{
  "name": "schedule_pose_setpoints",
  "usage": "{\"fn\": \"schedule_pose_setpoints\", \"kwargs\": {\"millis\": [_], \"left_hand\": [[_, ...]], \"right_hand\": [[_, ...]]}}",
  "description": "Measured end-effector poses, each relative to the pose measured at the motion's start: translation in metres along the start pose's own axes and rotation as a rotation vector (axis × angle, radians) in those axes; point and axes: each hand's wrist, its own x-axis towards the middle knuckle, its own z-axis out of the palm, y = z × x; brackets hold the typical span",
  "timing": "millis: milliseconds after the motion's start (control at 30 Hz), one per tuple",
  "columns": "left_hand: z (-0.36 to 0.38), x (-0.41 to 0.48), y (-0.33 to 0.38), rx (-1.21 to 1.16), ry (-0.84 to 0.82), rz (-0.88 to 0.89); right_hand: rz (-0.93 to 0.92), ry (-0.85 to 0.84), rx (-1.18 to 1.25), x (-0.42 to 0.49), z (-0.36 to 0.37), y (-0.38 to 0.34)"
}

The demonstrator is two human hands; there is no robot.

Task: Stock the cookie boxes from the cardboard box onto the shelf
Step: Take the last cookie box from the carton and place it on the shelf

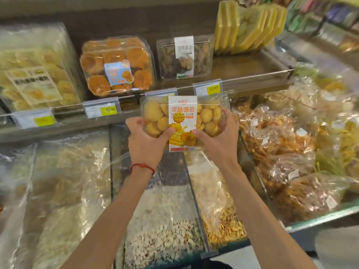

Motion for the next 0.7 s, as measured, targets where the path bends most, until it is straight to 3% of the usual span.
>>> {"fn": "schedule_pose_setpoints", "kwargs": {"millis": [367, 700], "left_hand": [[0.076, 0.121, 0.055, -0.189, 0.034, 0.177], [0.143, 0.194, 0.052, -0.150, 0.094, 0.149]], "right_hand": [[-0.192, 0.064, 0.155, 0.150, 0.011, -0.022], [-0.245, 0.027, 0.119, 0.253, 0.036, 0.005]]}}
